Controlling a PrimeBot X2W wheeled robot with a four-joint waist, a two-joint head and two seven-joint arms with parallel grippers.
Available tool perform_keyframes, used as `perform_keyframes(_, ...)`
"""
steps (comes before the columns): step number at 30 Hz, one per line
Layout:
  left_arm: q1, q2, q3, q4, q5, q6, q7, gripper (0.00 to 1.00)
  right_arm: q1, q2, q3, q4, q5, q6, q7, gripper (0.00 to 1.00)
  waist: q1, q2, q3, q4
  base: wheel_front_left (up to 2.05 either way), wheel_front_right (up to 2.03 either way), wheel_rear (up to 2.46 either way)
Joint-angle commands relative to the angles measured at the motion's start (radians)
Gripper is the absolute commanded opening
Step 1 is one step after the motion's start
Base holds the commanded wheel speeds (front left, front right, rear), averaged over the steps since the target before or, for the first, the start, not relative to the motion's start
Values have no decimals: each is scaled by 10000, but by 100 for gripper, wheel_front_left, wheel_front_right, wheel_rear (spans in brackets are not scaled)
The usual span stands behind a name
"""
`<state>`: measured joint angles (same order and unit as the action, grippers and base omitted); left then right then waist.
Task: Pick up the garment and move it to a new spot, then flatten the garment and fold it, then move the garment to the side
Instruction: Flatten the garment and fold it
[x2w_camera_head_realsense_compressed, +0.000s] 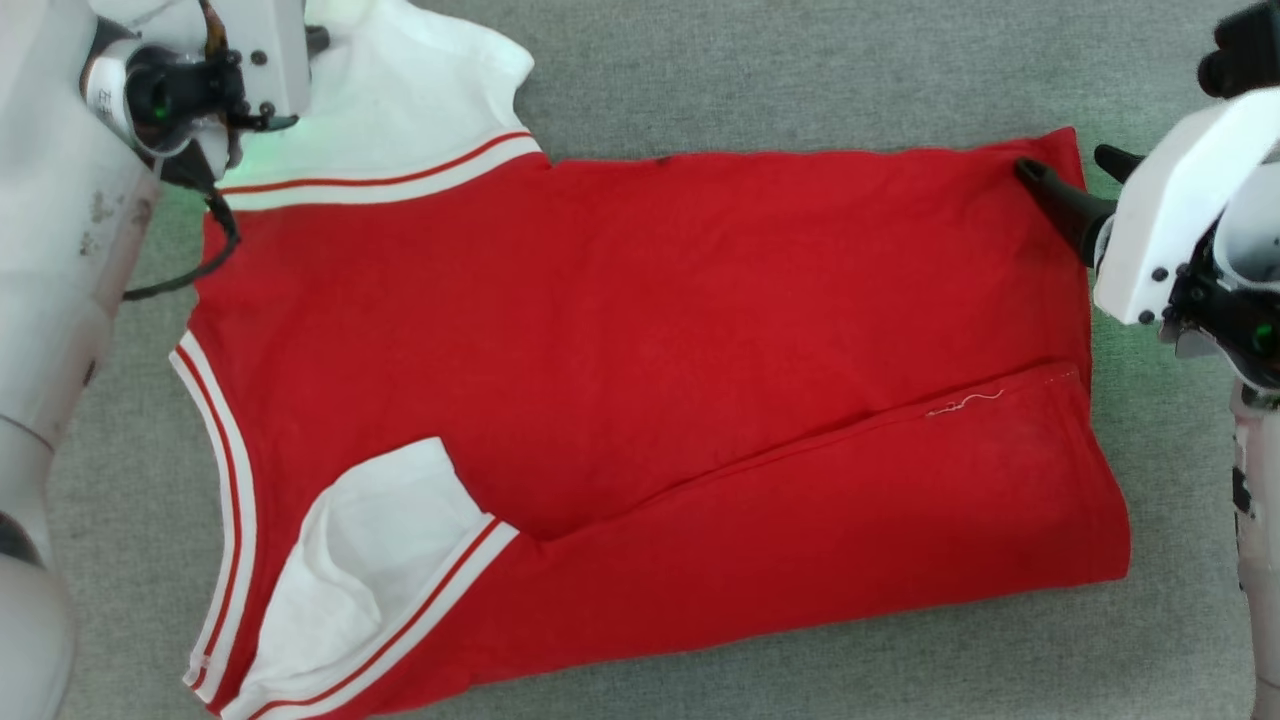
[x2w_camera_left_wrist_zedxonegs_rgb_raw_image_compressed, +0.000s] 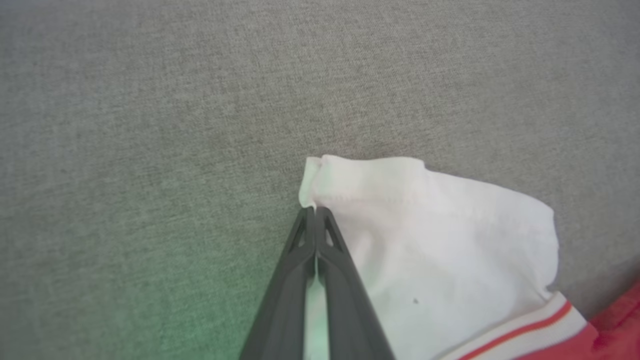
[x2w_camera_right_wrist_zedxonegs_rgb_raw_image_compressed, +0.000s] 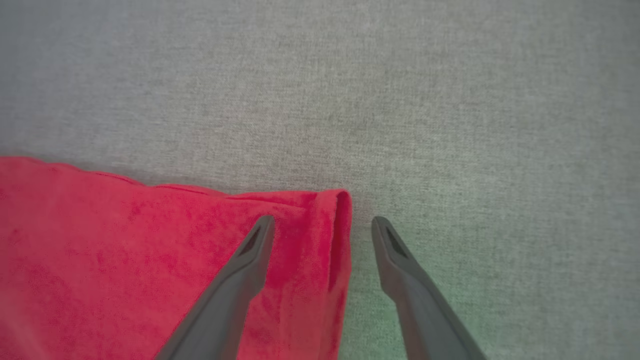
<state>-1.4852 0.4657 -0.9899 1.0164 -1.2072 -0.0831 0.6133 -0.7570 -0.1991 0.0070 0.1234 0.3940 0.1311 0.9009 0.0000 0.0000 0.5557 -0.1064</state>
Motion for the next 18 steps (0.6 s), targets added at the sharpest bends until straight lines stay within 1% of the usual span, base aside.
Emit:
perform_keyframes(1, -71, -66, -14, 55, 16, -51, -44, 0, -162, 10, 30, 167, -54, -7, 114, 100, 0, 0, 27, 27, 0, 0, 0)
perform_keyframes(4, -139, -149, -7, 199, 8, -124, -135, 0, -488, 59, 88, 727, -10, -7, 575, 100, 0, 0, 48, 45, 0, 0, 0)
perform_keyframes(5, -146, -178, 5, 234, -8, -145, -174, 0, -567, 79, 143, 874, 56, -7, 720, 45, 0, 0, 55, 48, 0, 0, 0)
perform_keyframes(6, -150, -199, 8, 281, -17, -172, -222, 0, -631, 71, 224, 979, 98, -7, 786, 0, 0, 0, 59, 50, 0, 0, 0)
perform_keyframes(12, -197, -300, 76, 534, -115, -291, -455, 0, -927, -102, 489, 1315, 256, -7, 768, 0, 0, 0, 59, 53, 0, 0, 0)
perform_keyframes(18, -265, -265, 225, 574, -238, -410, -871, 0, -981, -342, 532, 1372, 431, -7, 225, 0, 0, 0, -148, 126, 0, 0, 0)
